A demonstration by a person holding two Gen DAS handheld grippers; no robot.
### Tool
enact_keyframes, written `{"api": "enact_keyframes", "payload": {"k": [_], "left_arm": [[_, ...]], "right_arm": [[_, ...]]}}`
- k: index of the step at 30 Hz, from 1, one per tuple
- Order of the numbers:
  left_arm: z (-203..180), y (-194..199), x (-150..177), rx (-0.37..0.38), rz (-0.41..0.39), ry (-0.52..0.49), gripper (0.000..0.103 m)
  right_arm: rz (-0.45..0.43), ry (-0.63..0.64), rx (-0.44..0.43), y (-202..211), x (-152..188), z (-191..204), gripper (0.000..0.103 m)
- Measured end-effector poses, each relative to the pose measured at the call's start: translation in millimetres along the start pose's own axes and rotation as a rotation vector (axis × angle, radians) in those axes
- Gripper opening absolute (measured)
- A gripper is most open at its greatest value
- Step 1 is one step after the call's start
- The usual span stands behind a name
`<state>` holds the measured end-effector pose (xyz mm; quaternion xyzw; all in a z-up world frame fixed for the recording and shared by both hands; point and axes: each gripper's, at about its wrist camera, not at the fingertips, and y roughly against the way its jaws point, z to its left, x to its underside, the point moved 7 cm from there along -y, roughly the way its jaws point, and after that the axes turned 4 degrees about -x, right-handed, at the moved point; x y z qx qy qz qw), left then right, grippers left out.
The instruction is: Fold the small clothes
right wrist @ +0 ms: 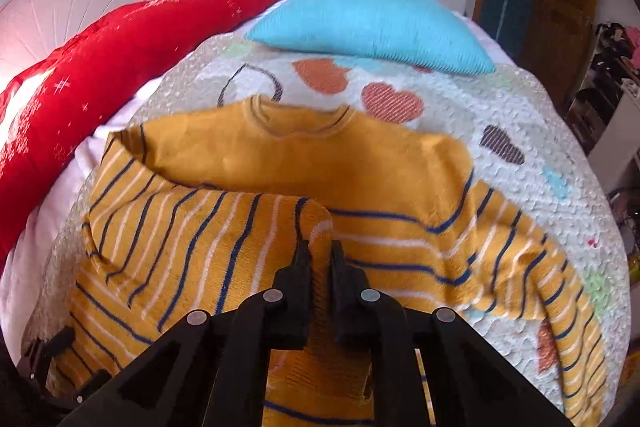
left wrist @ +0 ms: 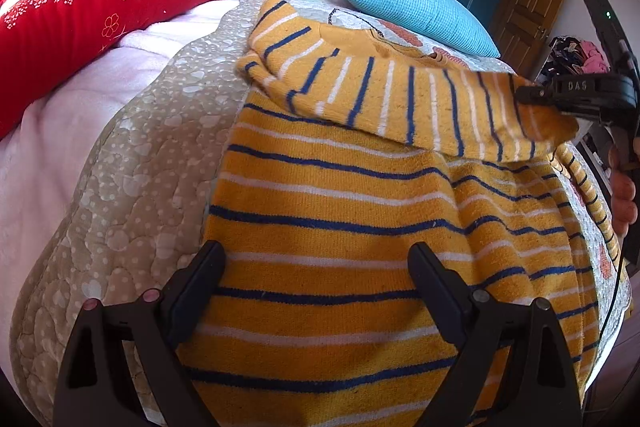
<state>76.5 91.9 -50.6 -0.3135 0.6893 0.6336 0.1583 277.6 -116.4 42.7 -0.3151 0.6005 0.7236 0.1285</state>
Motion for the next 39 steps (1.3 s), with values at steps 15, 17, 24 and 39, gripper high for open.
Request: {"api": "enact_keyframes", "payload": {"k": [15,17,24,39], "left_arm": [[-1,0,0,0.001,-0.001,0.002,0.092],[-1,0,0,0.002,-0.001,0.004,0.092],[0,1,0,0.008,-0.003,0.010,0.092],[2,2,0,0.023,-0.007,0.021,0.092]], "right_arm": [[-0.006,-0.095,0.101,-15,-24,-15,0.017],[0.041,-0.048,-0.006,-26,-22,22,0.017],[0.159,0.128,-0.232,-74,-14,155,0.017],[0.328,0.190,-0.321,-141,-11,255,0.035]]}}
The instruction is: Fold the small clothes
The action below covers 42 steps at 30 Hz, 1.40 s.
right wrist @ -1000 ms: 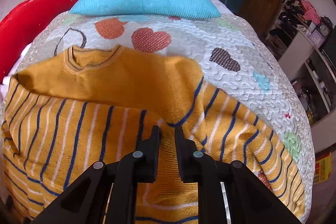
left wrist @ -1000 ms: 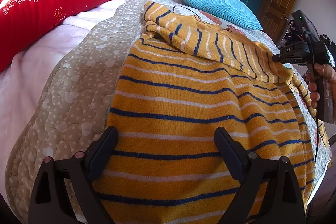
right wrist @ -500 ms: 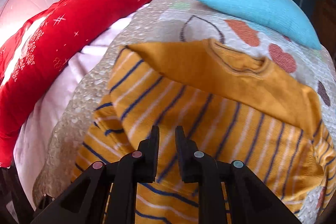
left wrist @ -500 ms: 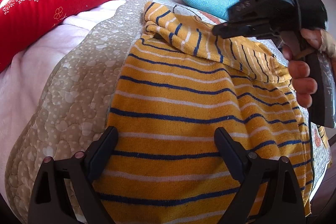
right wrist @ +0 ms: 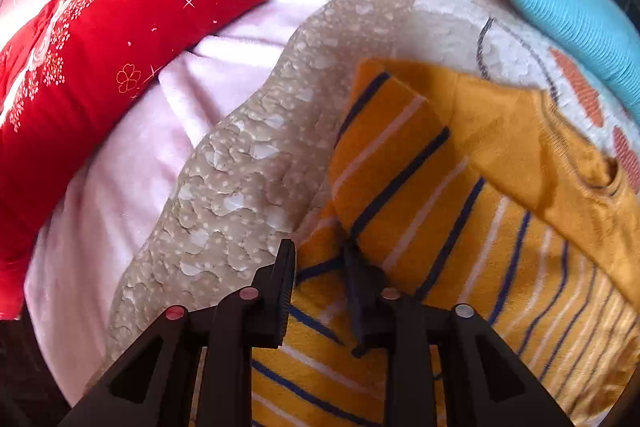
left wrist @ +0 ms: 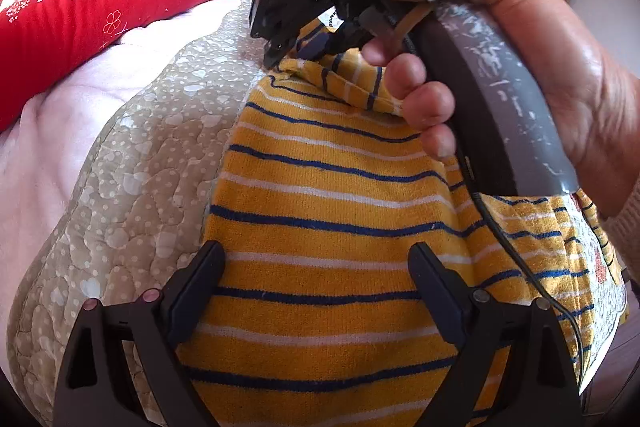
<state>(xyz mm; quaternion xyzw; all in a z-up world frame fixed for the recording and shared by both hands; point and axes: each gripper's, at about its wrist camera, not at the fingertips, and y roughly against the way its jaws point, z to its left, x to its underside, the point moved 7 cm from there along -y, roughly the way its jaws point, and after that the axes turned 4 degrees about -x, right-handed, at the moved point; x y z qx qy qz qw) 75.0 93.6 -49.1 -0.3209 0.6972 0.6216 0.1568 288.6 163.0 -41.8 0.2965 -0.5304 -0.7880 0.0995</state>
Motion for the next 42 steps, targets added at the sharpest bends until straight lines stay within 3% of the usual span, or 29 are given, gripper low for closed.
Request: {"api": "enact_keyframes", "payload": {"k": [1,2,6,8,11,15,16,20,25,29,35,39,42], "left_arm": [[1,0,0,0.003,-0.001,0.003,0.092],[1,0,0,0.006,-0.001,0.005,0.092],[2,0,-1,0.012,-0.003,0.008,0.092],[2,0,0,0.010,-0.003,0.007,0.092],[1,-1,0,0.007,-0.003,0.006,0.092],[1,-2,0,0.007,-0.004,0.006,0.092],[1,-2,0,0.010,-0.005,0.007,0.092],[1,0,0,0.021,-0.009,0.017,0.092],[0,2,1,0.032,-0.013,0.022,0.092],[1,4,2,0.043,-0.016,0.031,0.092],[0,4,3,0.030,-0.022,0.019,0.092],[-1,4,4,0.024,-0.023,0.015,0.092],[-2,5,5,0.020,-0.024,0.013,0.092]], "right_arm": [[-0.003,-0.009,-0.051,-1,-1,3,0.049],[-0.005,-0.004,-0.107,0,-2,8,0.054],[-0.117,-0.014,-0.253,33,-12,8,0.054],[-0.193,-0.061,-0.240,50,-19,-7,0.054],[-0.200,-0.162,-0.205,47,-27,-36,0.054],[-0.094,-0.209,0.058,16,-26,-83,0.058],[-0.099,-0.213,0.090,16,-24,-91,0.058],[-0.166,-0.272,0.010,50,-6,-101,0.058],[-0.205,-0.256,-0.020,121,59,-118,0.060],[-0.286,-0.409,-0.012,194,135,-181,0.062],[-0.448,-0.660,0.181,312,270,-299,0.063],[-0.485,-0.785,0.292,346,358,-347,0.064],[-0.484,-0.853,0.315,352,404,-368,0.064]]}}
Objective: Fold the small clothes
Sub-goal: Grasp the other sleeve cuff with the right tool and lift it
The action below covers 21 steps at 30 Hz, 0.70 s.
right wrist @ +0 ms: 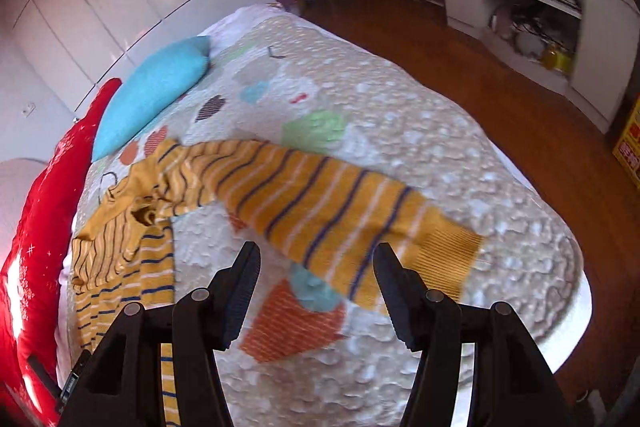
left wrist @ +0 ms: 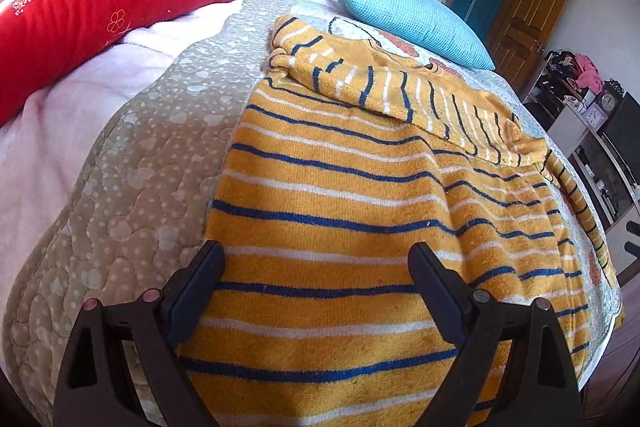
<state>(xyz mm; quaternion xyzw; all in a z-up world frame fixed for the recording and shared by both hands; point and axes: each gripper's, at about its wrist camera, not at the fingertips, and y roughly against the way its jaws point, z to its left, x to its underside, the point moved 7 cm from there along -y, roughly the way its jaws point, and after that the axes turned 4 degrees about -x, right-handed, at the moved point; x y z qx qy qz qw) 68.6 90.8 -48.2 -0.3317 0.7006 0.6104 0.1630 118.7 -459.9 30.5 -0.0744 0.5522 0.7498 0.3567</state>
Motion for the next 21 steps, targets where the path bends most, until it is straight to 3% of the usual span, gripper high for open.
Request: {"api": "enact_keyframes", "payload": {"k": [3,7,9,11,13,18,19,21], "left_arm": [[0,0,0,0.004,-0.001,0.003,0.092],[1,0,-1,0.013,-0.004,0.009,0.092],[1,0,-1,0.013,-0.003,0.010,0.092],[1,1,-1,0.009,-0.002,0.007,0.092],[1,1,-1,0.011,-0.004,0.008,0.092],[3,1,-1,0.030,-0.008,0.025,0.092],[3,1,-1,0.026,-0.006,0.021,0.092],[4,2,0,0.021,-0.007,0.012,0.092]], "right_arm": [[-0.009,-0.029,0.026,4,14,-25,0.064],[-0.025,-0.073,-0.022,13,40,-36,0.064],[-0.004,-0.124,-0.056,10,55,-39,0.064],[0.021,-0.153,-0.035,-2,64,-42,0.064],[0.016,-0.182,0.026,-10,68,-50,0.064],[-0.064,-0.307,-0.005,-22,54,-63,0.065],[-0.074,-0.318,-0.010,-25,48,-63,0.061],[-0.080,-0.306,-0.026,-32,33,-60,0.023]]}}
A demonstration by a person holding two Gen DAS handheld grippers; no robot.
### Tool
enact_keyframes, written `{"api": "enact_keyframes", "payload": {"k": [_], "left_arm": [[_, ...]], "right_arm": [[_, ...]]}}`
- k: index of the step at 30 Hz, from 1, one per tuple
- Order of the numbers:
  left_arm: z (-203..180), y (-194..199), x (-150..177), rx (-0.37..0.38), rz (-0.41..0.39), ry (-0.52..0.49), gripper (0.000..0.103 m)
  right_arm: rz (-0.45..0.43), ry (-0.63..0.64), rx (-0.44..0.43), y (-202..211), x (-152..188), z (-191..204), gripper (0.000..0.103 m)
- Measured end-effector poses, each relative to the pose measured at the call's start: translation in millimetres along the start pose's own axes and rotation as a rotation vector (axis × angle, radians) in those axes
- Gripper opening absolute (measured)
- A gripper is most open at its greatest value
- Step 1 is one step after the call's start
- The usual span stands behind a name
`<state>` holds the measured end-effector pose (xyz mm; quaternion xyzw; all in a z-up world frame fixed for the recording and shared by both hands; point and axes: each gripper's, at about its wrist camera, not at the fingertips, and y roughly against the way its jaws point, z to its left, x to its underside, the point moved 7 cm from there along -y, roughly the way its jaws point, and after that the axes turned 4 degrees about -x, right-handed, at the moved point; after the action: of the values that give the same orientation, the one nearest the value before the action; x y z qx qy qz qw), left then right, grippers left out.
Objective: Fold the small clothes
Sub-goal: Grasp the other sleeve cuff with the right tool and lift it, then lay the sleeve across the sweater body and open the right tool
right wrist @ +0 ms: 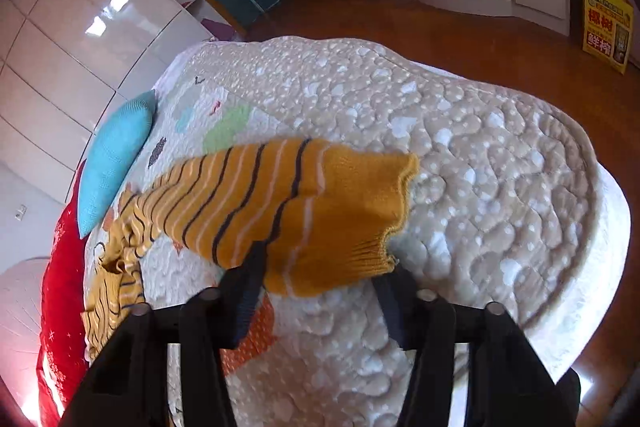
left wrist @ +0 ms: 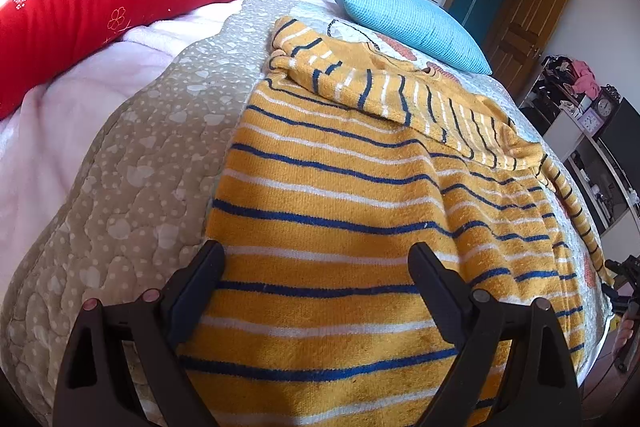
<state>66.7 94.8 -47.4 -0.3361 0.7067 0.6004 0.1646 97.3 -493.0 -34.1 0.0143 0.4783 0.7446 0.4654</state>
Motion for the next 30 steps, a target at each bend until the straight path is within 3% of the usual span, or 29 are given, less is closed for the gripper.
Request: {"api": "enact_keyframes", "payload": {"k": [1,5,8,12,15,19,24,30], "left_arm": [[1,0,0,0.002,-0.001,0.001,0.092],[-1,0,0,0.021,-0.003,0.018,0.092],[-1,0,-1,0.020,0.000,0.017,0.092],[0,4,0,0.013,-0.005,0.020,0.092],[1,11,1,0.022,-0.026,0.041,0.092],[6,20,0,0.074,-0.035,0.091,0.092],[18,27,-4,0.141,-0.023,0.165,0.092],[44,39,-14,0.057,-0.069,0.194,0.092]], "right_arm": [[0.021,0.022,0.010,-5,-5,3,0.006],[-0.043,0.153,0.129,7,-35,24,0.006],[-0.128,0.250,0.199,32,-77,59,0.006],[-0.236,0.345,0.230,62,-129,133,0.006],[-0.258,0.458,0.191,66,-132,209,0.006],[-0.166,0.614,0.065,39,-87,312,0.006],[0.023,0.739,-0.110,-19,14,413,0.006],[0.232,0.883,-0.239,-81,143,494,0.006]]}}
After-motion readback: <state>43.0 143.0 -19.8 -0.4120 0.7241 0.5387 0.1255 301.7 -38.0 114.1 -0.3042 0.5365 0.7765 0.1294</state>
